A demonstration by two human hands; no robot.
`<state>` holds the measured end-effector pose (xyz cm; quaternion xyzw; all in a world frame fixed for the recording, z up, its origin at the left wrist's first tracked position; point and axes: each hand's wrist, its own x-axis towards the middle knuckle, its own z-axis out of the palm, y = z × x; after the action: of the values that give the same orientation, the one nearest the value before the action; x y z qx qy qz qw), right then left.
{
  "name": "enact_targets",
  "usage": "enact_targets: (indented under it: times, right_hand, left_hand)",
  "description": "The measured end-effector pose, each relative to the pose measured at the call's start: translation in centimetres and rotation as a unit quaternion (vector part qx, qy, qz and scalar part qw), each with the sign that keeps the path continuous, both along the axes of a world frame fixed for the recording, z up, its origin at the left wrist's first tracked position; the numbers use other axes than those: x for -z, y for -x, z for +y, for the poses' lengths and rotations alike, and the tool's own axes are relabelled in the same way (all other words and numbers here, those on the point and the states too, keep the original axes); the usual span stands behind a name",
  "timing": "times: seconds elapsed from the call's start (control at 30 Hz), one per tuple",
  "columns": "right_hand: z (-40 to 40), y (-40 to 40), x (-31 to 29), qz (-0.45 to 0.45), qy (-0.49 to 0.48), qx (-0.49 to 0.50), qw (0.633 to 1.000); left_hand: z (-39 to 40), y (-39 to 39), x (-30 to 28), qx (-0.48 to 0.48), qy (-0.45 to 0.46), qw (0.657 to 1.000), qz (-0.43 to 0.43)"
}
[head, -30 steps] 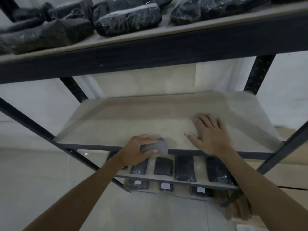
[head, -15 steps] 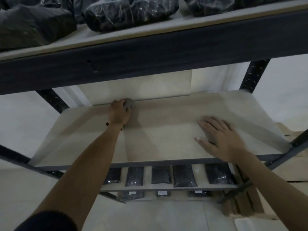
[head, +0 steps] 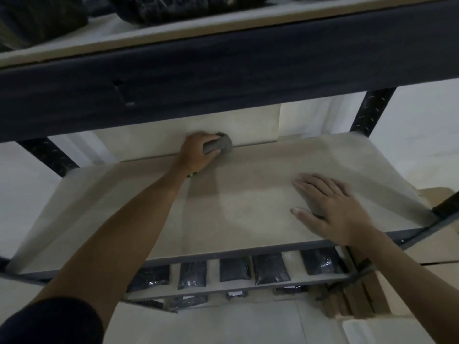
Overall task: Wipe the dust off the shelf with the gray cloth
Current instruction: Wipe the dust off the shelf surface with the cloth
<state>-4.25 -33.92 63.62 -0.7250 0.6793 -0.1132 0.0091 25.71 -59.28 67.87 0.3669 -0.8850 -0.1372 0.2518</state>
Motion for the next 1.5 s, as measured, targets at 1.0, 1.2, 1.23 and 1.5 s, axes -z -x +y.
enact_targets:
  times: [1.0, 1.2, 1.23, 1.5]
  right_hand:
    - [0.2, -0.1, -0.1, 0.005, -0.004, 0.001, 1.0]
    - [0.1, 0.0, 0.0, -0.003, 0.0, -0.004, 1.0]
    - [0.2, 0.0, 0.0, -0.001, -0.001, -0.007, 1.0]
    - [0.5, 0.7, -0.7, -0.017, -0.031, -0.032, 0.999]
  left_hand:
    - [4.9, 3.3, 0.9, 0.166, -0.08, 0.982, -0.032]
    - [1.1, 5.3, -0.2, 0.045, -0.019, 0.999, -0.02]
    - [1.3, 5.3, 0.4, 0.05, -0.013, 0.998, -0.029]
    - [7.6, 3.4, 2.0, 0.124, -0.074, 0.989, -0.011]
